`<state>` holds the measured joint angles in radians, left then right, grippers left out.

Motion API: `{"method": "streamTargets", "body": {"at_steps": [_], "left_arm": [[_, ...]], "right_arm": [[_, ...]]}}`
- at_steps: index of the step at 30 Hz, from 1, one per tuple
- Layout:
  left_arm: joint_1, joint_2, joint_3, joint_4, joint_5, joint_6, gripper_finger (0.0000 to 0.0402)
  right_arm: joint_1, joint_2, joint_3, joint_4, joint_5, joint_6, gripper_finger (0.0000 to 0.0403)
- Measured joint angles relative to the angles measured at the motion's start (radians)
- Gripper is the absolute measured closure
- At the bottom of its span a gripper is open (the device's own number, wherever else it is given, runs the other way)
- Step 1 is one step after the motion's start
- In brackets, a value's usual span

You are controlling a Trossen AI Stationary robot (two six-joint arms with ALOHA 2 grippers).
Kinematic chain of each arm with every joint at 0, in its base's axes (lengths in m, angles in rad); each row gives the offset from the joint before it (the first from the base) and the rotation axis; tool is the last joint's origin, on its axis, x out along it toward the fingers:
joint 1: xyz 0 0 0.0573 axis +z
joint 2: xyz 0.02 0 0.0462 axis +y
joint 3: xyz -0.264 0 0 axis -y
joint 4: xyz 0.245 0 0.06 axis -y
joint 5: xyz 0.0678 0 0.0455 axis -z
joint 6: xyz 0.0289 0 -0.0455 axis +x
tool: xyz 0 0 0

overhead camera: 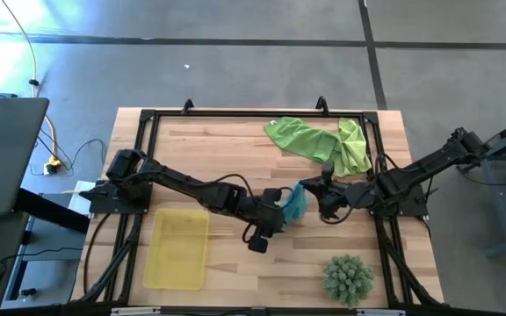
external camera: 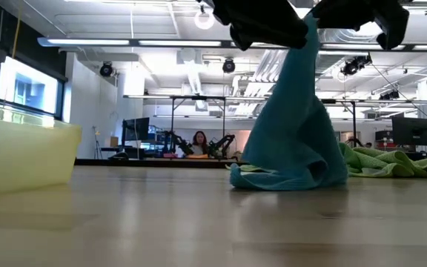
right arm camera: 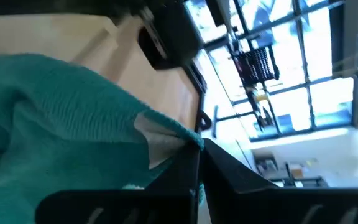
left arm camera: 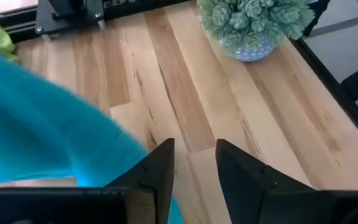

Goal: Roll microfiber towels into tight, uniform cylinder then place into a basket
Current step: Roll the blue microfiber towel

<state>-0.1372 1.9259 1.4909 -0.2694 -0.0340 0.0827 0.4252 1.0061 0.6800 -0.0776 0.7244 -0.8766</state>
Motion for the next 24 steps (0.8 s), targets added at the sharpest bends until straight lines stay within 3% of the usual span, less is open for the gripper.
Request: {"method": "streamTargets", "body": {"at_steps": [4, 7, 13, 16, 24], "left_arm": [[-0.009, 0.001, -0.006, -0.008, -0.079, 0.000, 0.0296], [-0.016, 0.001, -0.006, -0.020, -0.201, 0.000, 0.0296], [-0.039, -0.016, -0.001, 0.016, -0.392, 0.126, 0.0296], [-0.042, -0.017, 0.000, 0.056, -0.398, 0.138, 0.0296], [-0.006, -0.008, -0.001, 0.111, -0.269, 0.137, 0.0296]], "right_arm": [[0.002, 0.000, 0.000, 0.001, -0.021, 0.004, 0.0403], [0.003, 0.000, 0.000, 0.002, -0.076, 0.024, 0.0403], [0.003, 0.000, 0.000, -0.045, -0.146, 0.094, 0.0403], [0.003, 0.000, 0.000, -0.035, -0.163, 0.103, 0.0403], [0.003, 0.000, 0.000, -0.010, -0.180, 0.092, 0.0403]]}}
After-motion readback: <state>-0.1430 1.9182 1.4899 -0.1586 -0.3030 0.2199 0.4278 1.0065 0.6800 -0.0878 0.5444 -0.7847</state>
